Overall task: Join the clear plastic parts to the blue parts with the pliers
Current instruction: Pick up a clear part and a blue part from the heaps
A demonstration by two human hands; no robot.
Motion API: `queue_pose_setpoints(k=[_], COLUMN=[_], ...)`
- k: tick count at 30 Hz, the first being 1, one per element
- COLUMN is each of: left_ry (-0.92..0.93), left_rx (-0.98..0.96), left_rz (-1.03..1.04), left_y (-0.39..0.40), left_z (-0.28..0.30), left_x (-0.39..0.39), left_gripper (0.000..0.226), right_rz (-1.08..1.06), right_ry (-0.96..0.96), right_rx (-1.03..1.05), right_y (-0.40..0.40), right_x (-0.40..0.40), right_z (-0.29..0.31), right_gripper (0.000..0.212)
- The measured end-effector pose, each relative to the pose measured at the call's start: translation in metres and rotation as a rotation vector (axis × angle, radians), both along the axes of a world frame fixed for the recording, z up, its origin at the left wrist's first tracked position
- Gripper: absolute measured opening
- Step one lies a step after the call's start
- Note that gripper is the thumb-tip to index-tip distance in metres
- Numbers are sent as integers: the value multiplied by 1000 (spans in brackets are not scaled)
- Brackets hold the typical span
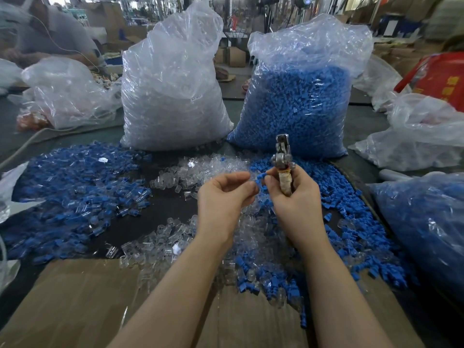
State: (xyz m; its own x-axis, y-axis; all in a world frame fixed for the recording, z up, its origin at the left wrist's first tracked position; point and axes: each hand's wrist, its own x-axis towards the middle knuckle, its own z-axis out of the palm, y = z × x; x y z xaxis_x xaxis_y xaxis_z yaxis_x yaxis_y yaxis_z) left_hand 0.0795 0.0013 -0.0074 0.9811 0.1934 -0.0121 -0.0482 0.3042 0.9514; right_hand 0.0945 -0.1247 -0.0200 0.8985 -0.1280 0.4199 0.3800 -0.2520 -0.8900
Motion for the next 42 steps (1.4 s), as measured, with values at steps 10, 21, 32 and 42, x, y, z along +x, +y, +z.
queue_pose_setpoints(k=[10, 21, 32, 42], left_ry=[26, -27, -75, -137], left_rx=[-58, 95, 255, 221], left_rz=[1, 125, 185, 176], left_y=[-4, -8, -7, 1], left_z=[7, 6, 3, 3], left_x=[-4, -3, -4, 0], left_gripper=[10, 11, 9, 14], right_rz=[-37, -92, -29, 77], right_ry=[13, -7, 27, 131], right_rx=[-27, -147, -233, -231], right_y=[3, 5, 2, -12], right_x=[0, -1, -2, -2], right_z=[-2, 0, 3, 9], right_gripper=[8, 13, 7, 3])
